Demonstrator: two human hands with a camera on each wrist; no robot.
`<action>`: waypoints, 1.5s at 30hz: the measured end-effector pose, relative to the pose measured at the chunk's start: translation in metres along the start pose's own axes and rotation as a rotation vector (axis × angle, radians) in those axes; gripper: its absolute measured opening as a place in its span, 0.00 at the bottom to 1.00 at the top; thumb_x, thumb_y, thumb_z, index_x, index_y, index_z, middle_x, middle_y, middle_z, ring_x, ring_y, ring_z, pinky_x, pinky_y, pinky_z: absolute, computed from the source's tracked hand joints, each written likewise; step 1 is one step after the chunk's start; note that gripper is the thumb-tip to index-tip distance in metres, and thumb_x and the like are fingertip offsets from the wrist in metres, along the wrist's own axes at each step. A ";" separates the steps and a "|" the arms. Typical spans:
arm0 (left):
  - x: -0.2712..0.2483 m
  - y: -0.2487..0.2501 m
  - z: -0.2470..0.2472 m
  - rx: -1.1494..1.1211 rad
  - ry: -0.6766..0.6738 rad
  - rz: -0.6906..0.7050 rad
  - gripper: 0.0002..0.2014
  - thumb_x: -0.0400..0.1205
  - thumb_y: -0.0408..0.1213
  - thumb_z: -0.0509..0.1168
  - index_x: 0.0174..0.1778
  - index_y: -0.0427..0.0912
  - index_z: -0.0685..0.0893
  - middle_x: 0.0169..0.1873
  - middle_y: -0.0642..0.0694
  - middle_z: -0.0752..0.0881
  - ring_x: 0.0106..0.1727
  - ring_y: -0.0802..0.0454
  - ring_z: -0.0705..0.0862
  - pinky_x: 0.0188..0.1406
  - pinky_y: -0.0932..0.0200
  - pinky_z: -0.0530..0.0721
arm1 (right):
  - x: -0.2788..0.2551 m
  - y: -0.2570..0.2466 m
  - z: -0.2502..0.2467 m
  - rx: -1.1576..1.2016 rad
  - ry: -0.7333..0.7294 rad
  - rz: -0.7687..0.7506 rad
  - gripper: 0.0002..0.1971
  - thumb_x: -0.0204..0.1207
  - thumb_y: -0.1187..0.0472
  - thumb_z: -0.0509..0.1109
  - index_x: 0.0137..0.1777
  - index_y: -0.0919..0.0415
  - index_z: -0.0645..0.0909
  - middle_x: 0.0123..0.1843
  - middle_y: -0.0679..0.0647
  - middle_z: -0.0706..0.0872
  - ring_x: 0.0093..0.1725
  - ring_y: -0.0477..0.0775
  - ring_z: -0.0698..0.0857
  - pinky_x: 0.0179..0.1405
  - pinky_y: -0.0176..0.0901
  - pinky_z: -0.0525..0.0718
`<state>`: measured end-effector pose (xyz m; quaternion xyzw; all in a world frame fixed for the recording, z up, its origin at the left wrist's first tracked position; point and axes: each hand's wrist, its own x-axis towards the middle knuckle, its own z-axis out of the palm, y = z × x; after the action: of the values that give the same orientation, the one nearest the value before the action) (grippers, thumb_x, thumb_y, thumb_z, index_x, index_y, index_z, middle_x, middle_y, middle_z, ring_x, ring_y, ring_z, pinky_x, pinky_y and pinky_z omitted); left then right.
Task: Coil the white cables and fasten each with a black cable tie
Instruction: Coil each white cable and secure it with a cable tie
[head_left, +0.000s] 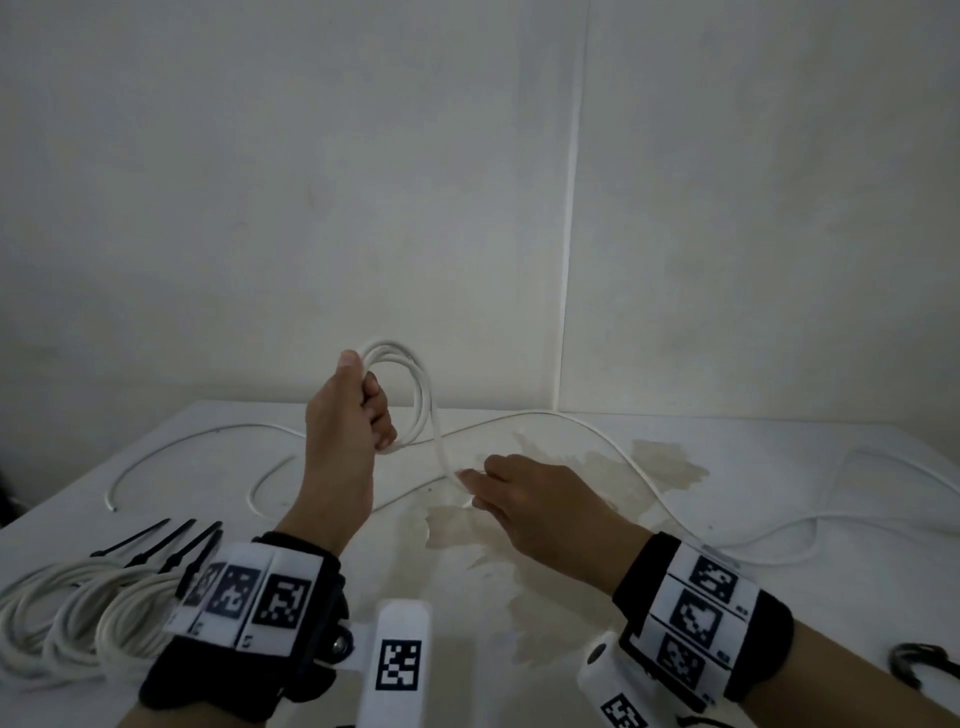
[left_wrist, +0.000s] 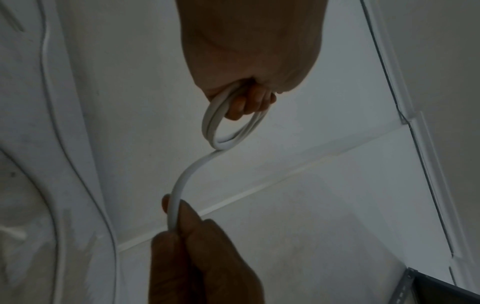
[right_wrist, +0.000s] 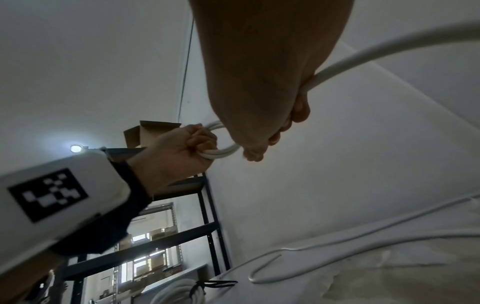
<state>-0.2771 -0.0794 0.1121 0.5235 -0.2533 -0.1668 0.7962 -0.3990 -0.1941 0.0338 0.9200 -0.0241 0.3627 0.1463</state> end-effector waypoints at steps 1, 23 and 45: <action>-0.001 -0.001 0.001 0.006 -0.005 0.001 0.18 0.86 0.44 0.51 0.29 0.45 0.66 0.15 0.56 0.63 0.16 0.59 0.58 0.15 0.68 0.61 | 0.001 -0.001 -0.001 -0.012 0.006 -0.014 0.17 0.72 0.56 0.53 0.45 0.57 0.85 0.30 0.48 0.79 0.24 0.47 0.78 0.11 0.34 0.62; -0.040 -0.025 0.024 0.495 -0.463 -0.093 0.19 0.87 0.36 0.48 0.29 0.42 0.71 0.17 0.52 0.75 0.19 0.58 0.70 0.18 0.68 0.67 | 0.032 0.009 -0.055 0.111 0.295 -0.163 0.11 0.71 0.53 0.67 0.39 0.59 0.70 0.32 0.55 0.80 0.24 0.50 0.74 0.20 0.38 0.70; -0.042 -0.016 0.033 0.084 -0.258 -0.169 0.21 0.85 0.43 0.55 0.24 0.45 0.62 0.13 0.56 0.61 0.13 0.60 0.57 0.13 0.68 0.56 | 0.017 0.009 -0.064 1.023 0.077 0.665 0.11 0.82 0.56 0.59 0.45 0.59 0.80 0.32 0.48 0.82 0.25 0.36 0.75 0.29 0.26 0.71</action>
<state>-0.3306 -0.0879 0.0983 0.5499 -0.3152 -0.2883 0.7177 -0.4299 -0.1837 0.0918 0.8030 -0.1275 0.3875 -0.4344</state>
